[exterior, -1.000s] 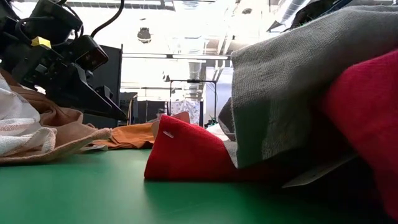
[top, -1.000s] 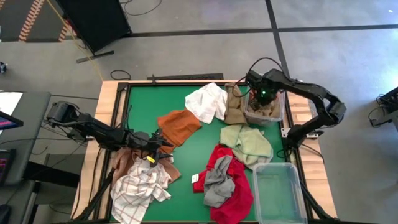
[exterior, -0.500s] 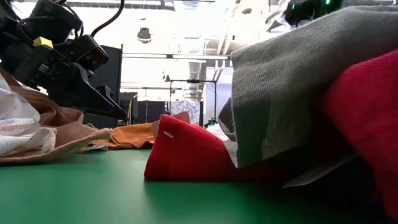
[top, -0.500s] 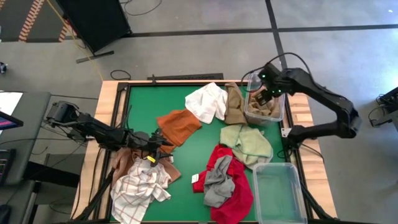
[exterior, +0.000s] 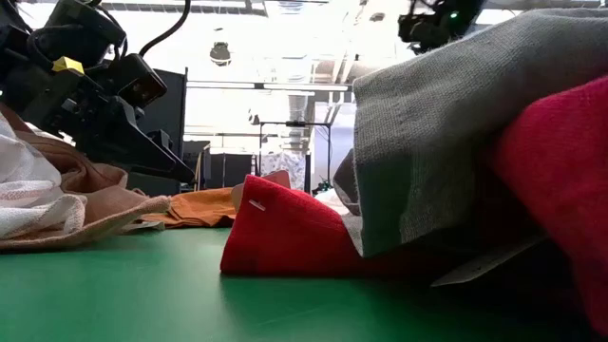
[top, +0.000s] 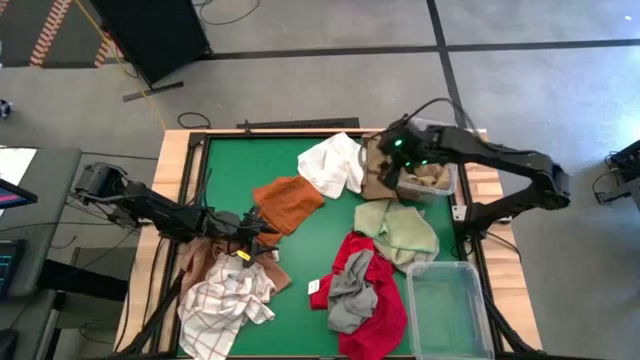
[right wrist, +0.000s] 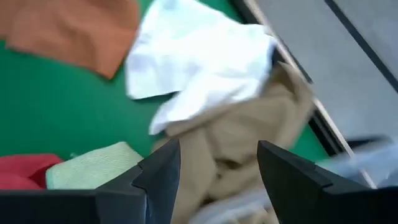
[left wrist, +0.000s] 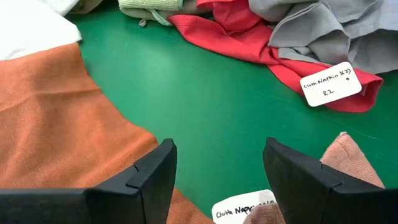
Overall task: Sort towels by color in basket
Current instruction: Put the light brown towel into the top transparent bin
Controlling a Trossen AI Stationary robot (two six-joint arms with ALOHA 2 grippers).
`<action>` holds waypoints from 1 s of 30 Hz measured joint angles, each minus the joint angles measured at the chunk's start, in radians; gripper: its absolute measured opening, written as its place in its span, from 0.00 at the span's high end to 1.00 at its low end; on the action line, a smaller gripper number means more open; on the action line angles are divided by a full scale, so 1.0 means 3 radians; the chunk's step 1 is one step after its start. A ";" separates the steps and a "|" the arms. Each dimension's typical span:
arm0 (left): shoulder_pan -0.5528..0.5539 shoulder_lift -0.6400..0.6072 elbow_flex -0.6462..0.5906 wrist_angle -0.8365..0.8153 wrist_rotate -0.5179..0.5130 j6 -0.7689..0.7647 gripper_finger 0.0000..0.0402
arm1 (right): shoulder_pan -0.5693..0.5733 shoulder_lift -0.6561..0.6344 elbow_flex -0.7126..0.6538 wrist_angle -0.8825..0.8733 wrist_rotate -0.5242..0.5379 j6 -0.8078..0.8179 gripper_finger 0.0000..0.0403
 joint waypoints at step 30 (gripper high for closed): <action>0.0001 0.0000 0.0001 -0.0023 0.0005 0.0038 0.43 | -0.0382 0.1880 0.0001 0.0143 -0.0131 -0.0985 0.40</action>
